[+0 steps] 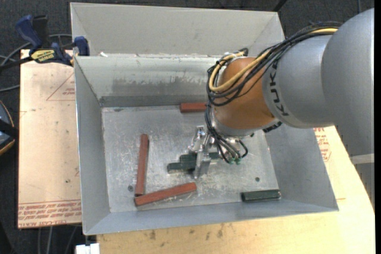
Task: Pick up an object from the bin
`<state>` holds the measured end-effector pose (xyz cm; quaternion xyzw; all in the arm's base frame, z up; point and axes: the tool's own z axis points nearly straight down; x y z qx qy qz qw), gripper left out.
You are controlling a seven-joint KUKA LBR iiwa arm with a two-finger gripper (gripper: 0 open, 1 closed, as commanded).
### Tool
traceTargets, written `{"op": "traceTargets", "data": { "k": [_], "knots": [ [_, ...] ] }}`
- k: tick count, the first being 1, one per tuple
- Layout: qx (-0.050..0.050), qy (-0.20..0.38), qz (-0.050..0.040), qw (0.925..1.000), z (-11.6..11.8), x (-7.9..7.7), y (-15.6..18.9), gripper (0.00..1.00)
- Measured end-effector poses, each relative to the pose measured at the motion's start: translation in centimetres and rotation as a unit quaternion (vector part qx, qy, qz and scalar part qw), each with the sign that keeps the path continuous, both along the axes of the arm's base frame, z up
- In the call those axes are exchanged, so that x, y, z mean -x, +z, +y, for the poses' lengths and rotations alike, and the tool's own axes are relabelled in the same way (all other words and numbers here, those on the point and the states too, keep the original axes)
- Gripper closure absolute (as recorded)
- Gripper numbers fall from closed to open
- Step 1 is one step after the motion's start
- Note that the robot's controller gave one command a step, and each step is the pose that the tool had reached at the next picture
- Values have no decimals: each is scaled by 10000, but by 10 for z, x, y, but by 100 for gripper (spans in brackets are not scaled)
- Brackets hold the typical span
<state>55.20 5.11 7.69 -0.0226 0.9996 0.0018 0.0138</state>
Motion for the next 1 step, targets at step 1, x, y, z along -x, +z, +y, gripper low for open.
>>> {"op": "traceTargets", "data": {
  "k": [1],
  "knots": [
    [15,-172,128,9998,-17,2,117,100]
  ]
}}
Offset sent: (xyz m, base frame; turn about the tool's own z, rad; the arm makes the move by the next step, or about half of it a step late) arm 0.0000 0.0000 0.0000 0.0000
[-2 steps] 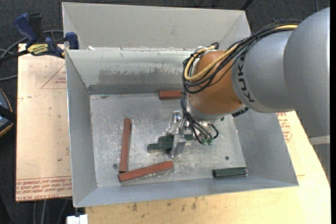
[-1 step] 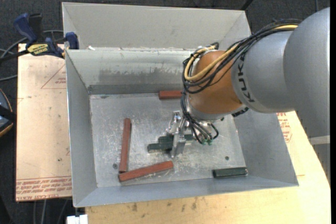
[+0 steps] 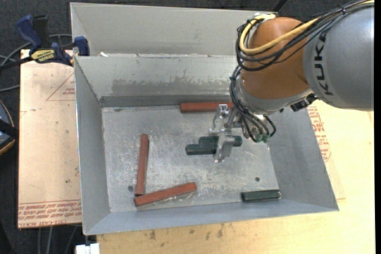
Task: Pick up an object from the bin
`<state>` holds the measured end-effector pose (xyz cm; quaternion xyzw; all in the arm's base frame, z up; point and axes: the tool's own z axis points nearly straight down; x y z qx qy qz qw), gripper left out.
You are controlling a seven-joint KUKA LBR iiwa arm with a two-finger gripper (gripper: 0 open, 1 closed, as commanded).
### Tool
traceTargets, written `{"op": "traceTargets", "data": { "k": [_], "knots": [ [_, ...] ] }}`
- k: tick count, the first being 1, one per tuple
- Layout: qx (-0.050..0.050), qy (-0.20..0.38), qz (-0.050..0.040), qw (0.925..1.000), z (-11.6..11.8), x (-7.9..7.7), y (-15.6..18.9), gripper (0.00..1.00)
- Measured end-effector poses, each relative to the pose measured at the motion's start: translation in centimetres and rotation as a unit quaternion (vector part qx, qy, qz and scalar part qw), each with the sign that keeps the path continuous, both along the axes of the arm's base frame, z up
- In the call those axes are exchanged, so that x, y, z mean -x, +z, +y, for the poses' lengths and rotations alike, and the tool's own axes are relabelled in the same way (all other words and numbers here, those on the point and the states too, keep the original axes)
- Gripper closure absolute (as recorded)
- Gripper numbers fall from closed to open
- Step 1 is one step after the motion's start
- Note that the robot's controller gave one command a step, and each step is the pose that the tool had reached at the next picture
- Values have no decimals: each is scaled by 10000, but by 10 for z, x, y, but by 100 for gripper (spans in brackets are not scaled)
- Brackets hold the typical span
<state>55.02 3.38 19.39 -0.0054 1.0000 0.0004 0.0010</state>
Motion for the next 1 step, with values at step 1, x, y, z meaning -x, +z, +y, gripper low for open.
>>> {"op": "traceTargets", "data": {
  "k": [1],
  "knots": [
    [0,0,0,10000,0,0,0,100]
  ]
}}
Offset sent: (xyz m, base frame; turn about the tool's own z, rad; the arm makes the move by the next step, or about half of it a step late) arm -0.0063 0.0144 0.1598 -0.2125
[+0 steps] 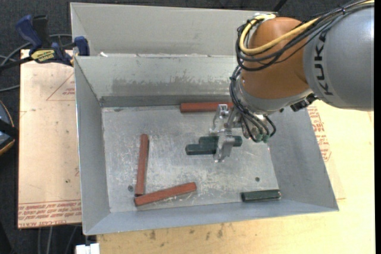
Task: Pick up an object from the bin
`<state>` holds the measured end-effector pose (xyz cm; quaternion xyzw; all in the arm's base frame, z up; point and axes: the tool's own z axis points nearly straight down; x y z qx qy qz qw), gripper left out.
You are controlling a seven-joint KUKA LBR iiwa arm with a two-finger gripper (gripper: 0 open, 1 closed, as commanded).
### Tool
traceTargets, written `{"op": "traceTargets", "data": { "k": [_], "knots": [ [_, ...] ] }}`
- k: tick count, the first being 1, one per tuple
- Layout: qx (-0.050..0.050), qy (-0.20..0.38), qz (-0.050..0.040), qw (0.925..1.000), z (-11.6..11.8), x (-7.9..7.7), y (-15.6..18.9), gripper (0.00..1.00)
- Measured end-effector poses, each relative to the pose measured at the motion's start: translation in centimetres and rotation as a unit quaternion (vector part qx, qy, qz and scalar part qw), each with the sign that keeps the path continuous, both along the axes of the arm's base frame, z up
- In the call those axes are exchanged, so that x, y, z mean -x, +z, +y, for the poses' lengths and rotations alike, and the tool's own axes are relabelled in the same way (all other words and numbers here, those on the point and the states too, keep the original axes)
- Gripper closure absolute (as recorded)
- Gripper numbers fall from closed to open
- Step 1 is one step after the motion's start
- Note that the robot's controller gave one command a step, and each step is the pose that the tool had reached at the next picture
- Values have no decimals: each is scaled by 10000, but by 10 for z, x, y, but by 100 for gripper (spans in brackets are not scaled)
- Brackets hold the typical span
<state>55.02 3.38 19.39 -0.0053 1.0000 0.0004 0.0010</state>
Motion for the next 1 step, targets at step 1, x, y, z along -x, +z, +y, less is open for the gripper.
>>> {"op": "traceTargets", "data": {
  "k": [1],
  "knots": [
    [3,1055,-40,9944,15,5,163,100]
  ]
}}
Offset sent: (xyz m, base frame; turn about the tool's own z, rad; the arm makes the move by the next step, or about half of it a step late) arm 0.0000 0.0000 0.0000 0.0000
